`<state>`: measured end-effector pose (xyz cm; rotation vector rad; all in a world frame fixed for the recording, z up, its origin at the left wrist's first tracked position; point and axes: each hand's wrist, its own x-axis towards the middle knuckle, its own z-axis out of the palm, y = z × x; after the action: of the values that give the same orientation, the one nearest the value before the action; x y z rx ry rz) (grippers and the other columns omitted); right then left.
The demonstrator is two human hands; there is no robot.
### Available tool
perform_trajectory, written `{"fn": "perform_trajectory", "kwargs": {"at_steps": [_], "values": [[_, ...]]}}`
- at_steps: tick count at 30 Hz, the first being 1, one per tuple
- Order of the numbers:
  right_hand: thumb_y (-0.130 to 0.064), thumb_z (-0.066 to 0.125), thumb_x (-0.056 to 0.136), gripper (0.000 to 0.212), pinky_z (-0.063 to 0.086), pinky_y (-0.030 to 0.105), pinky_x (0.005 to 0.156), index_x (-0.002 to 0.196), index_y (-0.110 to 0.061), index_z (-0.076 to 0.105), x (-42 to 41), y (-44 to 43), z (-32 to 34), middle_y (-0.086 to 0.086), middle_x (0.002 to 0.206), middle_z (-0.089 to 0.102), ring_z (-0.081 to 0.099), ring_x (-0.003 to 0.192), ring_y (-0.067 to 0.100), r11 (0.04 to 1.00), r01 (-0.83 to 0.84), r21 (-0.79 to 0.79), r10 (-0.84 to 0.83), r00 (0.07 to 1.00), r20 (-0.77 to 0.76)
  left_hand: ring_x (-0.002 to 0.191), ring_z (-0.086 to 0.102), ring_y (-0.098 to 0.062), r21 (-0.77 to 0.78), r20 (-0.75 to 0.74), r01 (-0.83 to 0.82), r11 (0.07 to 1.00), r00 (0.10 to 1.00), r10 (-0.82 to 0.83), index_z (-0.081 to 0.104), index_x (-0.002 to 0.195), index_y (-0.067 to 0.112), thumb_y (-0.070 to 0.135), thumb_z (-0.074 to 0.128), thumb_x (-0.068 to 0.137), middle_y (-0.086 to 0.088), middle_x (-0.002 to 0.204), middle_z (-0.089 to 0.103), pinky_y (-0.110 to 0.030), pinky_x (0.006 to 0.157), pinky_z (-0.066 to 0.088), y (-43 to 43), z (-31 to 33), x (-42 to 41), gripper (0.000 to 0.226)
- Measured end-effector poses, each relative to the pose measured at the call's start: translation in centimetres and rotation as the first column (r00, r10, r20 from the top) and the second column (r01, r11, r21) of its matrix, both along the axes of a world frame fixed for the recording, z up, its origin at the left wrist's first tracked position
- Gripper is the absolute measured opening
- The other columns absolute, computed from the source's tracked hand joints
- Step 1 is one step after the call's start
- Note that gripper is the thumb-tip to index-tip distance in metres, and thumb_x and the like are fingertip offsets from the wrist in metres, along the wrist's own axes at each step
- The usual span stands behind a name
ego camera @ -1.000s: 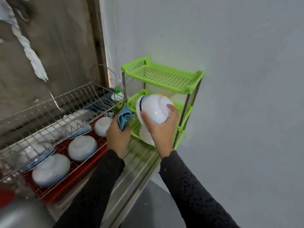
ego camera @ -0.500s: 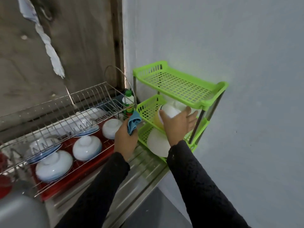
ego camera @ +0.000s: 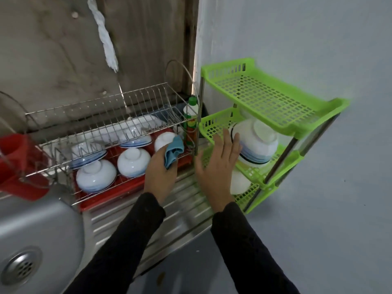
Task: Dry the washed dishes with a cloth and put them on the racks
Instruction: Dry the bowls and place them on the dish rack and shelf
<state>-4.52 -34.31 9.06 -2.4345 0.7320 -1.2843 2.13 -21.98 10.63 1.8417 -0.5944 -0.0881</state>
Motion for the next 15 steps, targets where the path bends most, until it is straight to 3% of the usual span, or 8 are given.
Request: {"fn": "perform_trajectory", "kwargs": {"at_steps": [3, 6, 10, 15], "values": [[-0.03, 0.05, 0.091, 0.055, 0.022, 0.065, 0.117, 0.139, -0.004, 0.048, 0.5, 2.3, -1.6, 0.019, 0.156, 0.039, 0.02, 0.15, 0.039, 0.99, -0.129, 0.055, 0.133, 0.988, -0.073, 0.091, 0.053, 0.018, 0.017, -0.006, -0.064, 0.998, 0.998, 0.064, 0.051, 0.12, 0.033, 0.005, 0.056, 0.096, 0.023, 0.102, 0.057, 0.0, 0.077, 0.038, 2.6, -0.7, 0.2, 0.037], [-0.033, 0.048, 0.09, 0.058, 0.028, 0.07, 0.112, 0.141, -0.005, 0.048, 1.0, 4.7, -2.6, 0.017, 0.152, 0.045, 0.028, 0.146, 0.041, 0.974, -0.199, 0.109, 0.214, 0.966, -0.143, 0.085, 0.053, 0.022, 0.044, -0.009, -0.135, 0.99, 0.991, 0.136, 0.051, 0.124, 0.032, 0.008, 0.057, 0.097, 0.025, 0.099, 0.056, 0.004, 0.072, 0.037, 5.2, -1.4, 0.3, 0.036], [-0.036, 0.048, 0.091, 0.06, 0.034, 0.068, 0.11, 0.143, -0.005, 0.048, 1.2, 8.6, -3.1, 0.017, 0.149, 0.05, 0.037, 0.143, 0.042, 0.949, -0.287, 0.133, 0.309, 0.931, -0.195, 0.096, 0.053, 0.01, 0.085, 0.02, -0.18, 0.98, 0.984, 0.179, 0.055, 0.133, 0.021, 0.009, 0.061, 0.095, 0.011, 0.116, 0.06, 0.003, 0.081, 0.035, 9.6, -2.3, 0.1, 0.041], [-0.041, 0.044, 0.092, 0.065, 0.026, 0.065, 0.115, 0.149, -0.008, 0.043, 1.1, 15.1, -3.9, 0.013, 0.153, 0.046, 0.033, 0.146, 0.039, 0.902, -0.367, 0.227, 0.414, 0.883, -0.222, 0.104, 0.059, -0.008, 0.138, 0.017, -0.252, 0.958, 0.968, 0.252, 0.055, 0.135, 0.022, 0.014, 0.065, 0.093, 0.006, 0.118, 0.064, -0.021, 0.087, 0.044, 16.4, -3.2, -0.6, 0.044]]}}
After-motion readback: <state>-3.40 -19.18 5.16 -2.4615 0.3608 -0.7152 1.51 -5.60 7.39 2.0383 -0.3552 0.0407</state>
